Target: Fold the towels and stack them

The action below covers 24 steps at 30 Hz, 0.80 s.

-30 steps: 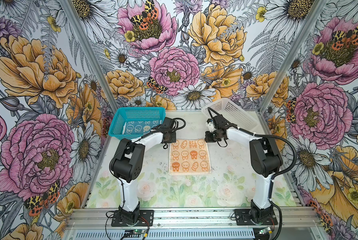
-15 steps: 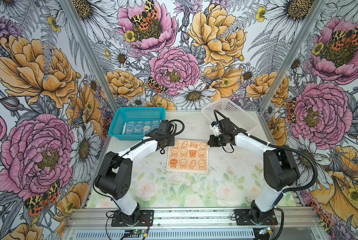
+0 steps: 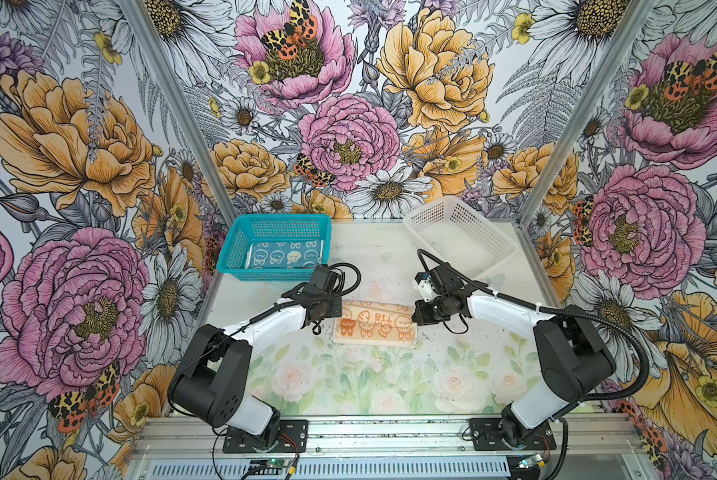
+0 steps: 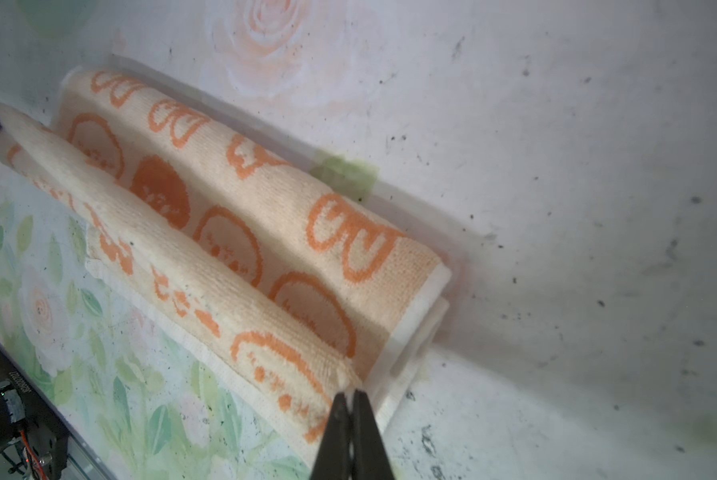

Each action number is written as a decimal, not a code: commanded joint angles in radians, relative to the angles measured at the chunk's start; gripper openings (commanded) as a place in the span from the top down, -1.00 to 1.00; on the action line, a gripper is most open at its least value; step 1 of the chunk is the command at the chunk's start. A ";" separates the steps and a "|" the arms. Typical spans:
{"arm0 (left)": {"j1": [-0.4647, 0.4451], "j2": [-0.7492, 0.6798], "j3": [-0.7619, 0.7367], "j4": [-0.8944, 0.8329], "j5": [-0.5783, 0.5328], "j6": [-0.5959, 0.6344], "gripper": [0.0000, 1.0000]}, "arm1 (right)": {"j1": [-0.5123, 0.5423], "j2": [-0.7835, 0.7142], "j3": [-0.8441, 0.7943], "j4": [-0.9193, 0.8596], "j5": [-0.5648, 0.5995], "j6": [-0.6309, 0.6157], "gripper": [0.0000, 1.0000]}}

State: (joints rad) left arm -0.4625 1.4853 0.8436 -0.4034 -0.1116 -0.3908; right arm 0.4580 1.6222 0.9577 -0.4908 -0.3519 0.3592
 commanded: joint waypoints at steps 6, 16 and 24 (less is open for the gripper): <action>-0.024 -0.068 -0.054 0.040 -0.014 -0.073 1.00 | -0.005 -0.091 -0.011 0.003 0.045 0.021 1.00; -0.054 -0.103 -0.140 0.073 -0.006 -0.123 1.00 | 0.010 -0.073 -0.071 0.019 0.050 0.032 1.00; -0.077 -0.073 -0.165 0.100 -0.002 -0.148 1.00 | 0.042 -0.061 -0.130 0.065 0.042 0.056 1.00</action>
State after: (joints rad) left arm -0.5369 1.4033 0.6804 -0.3344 -0.1043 -0.5186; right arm 0.4885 1.5528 0.8398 -0.4553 -0.3332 0.3973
